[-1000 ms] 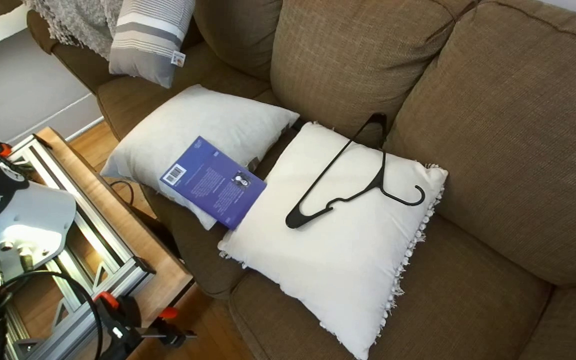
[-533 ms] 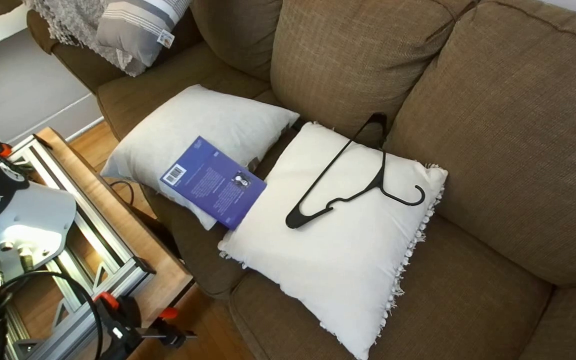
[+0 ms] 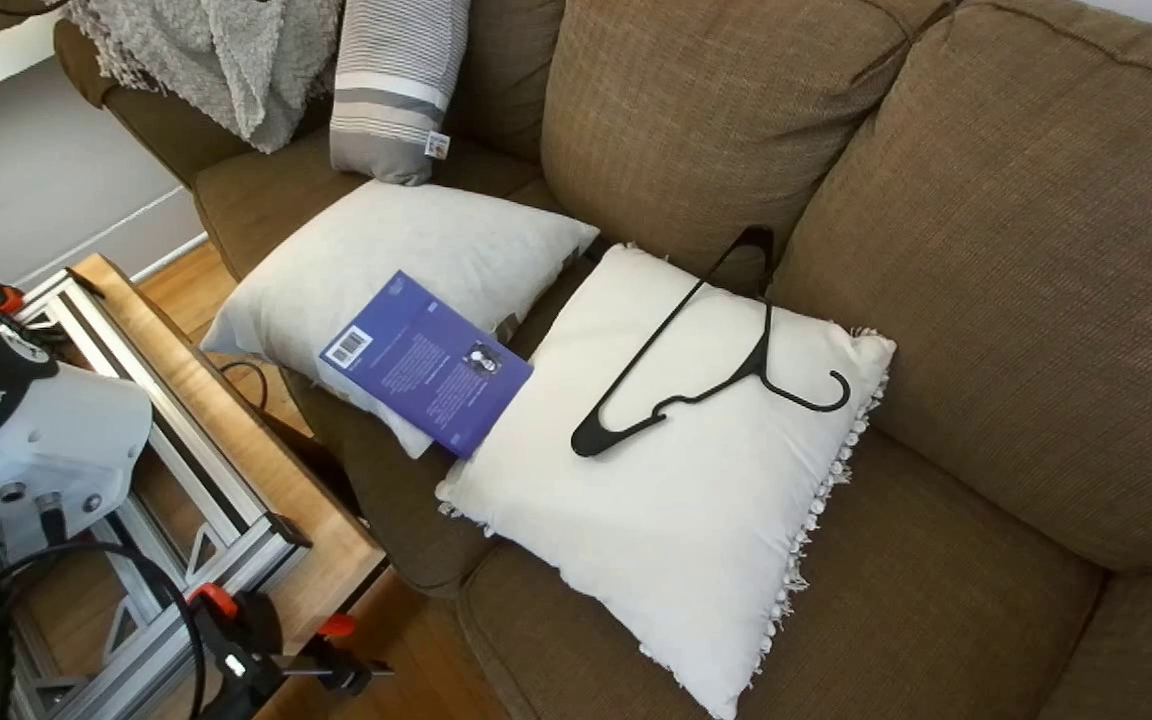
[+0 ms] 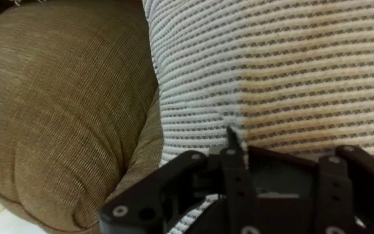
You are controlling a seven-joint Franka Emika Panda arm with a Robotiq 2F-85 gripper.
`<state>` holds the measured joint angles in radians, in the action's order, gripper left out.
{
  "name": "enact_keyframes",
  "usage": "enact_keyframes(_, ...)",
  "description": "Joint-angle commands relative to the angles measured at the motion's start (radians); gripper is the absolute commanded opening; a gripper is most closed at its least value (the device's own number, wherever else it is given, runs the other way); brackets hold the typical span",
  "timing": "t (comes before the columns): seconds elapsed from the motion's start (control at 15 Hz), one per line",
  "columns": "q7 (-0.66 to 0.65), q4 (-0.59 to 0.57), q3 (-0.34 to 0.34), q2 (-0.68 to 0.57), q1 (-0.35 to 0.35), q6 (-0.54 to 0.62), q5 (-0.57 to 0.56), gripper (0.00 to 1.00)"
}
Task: Pick up the gray pillow and lay it vertically onto the far left first top cushion on the back rest of the chair
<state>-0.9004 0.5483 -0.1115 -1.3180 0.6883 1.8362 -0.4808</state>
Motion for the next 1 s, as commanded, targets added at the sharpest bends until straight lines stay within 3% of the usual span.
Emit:
enact_keyframes(0.0,0.086,-0.067,0.062,-0.018,-0.029,-0.008,0.071,0.00)
enact_keyframes(0.07,0.102,-0.067,0.078,-0.008,-0.031,-0.015,0.089,0.25)
enact_keyframes(0.13,0.142,-0.166,0.057,-0.057,-0.023,-0.061,0.142,0.27)
enact_keyframes(0.27,0.182,-0.195,0.062,-0.046,-0.014,-0.111,0.187,0.41)
enact_keyframes(0.33,0.190,-0.101,0.058,0.022,-0.004,-0.093,0.201,0.48)
enact_keyframes(0.6,0.314,-0.105,0.026,0.092,0.055,-0.230,0.189,0.79)
enact_keyframes(0.73,0.245,-0.110,-0.025,0.119,0.083,-0.341,0.160,0.92)
enact_keyframes(0.87,0.288,-0.127,-0.027,0.131,0.078,-0.340,0.170,1.00)
enact_keyframes(0.93,0.261,-0.128,-0.028,0.119,0.084,-0.328,0.178,0.91)
